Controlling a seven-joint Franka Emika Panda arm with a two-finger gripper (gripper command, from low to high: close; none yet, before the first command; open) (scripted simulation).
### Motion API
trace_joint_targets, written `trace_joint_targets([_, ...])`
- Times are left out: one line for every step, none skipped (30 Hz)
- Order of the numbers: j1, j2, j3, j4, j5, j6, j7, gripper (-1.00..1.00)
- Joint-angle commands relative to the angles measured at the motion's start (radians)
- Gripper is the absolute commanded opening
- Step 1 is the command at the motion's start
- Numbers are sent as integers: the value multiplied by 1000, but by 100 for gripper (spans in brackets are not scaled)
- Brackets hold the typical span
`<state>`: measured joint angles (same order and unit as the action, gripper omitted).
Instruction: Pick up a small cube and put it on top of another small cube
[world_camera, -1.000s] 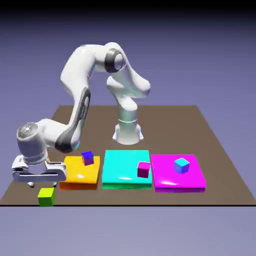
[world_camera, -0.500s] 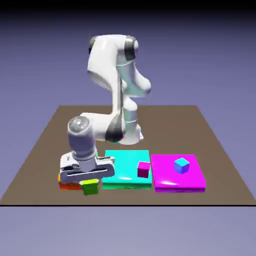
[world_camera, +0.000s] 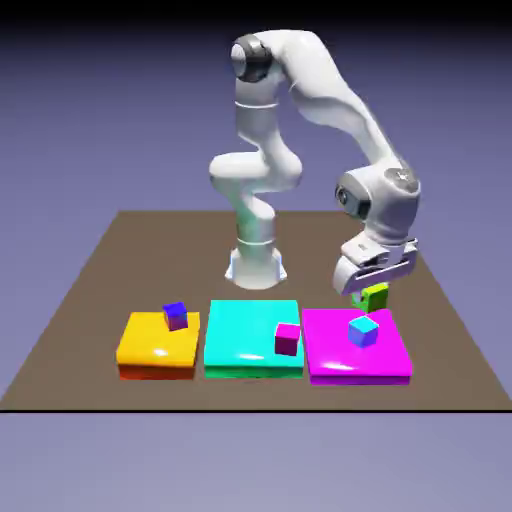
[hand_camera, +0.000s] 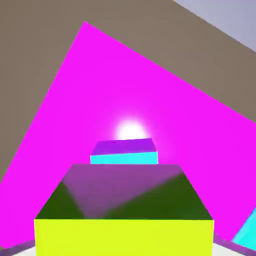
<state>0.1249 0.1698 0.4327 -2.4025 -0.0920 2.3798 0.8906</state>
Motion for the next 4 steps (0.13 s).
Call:
trace_joint_targets([1,5,-1,-2,-6,7,4,-100])
trace_joint_targets([1,5,-1,-2,-6,7,4,100])
trace_joint_targets([1,5,-1,-2,-6,7,4,100])
trace_joint_targets([-5,-27,6,12,14,-37,-10,100])
